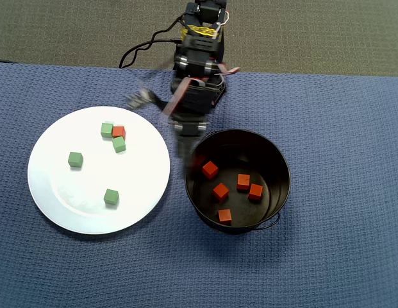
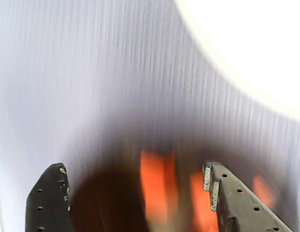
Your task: Pick up the red cubes from the white plate and place them in the black recipient
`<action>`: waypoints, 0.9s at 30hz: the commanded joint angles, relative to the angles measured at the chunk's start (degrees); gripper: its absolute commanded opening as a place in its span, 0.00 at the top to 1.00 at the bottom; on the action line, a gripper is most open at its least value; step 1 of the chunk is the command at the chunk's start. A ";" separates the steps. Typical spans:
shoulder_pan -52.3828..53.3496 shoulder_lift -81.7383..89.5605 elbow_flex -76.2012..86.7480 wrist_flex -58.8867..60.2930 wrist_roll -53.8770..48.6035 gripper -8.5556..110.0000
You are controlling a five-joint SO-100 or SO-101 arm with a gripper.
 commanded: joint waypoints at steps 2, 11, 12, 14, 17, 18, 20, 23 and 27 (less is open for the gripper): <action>18.02 1.85 3.52 -4.83 -10.11 0.69; 28.92 -1.85 12.13 -13.71 -18.28 0.91; 27.86 -1.93 13.27 -12.13 -18.81 0.92; 25.40 -1.67 16.08 -8.53 -20.92 0.93; 22.76 -1.05 19.42 -6.15 -22.50 0.93; 22.06 -0.97 20.13 -5.54 -22.68 0.93; 20.48 -0.35 21.80 -4.66 -21.27 0.93; 17.75 1.05 24.96 -4.04 -17.84 0.93; 16.17 2.46 27.77 -4.04 -17.31 0.93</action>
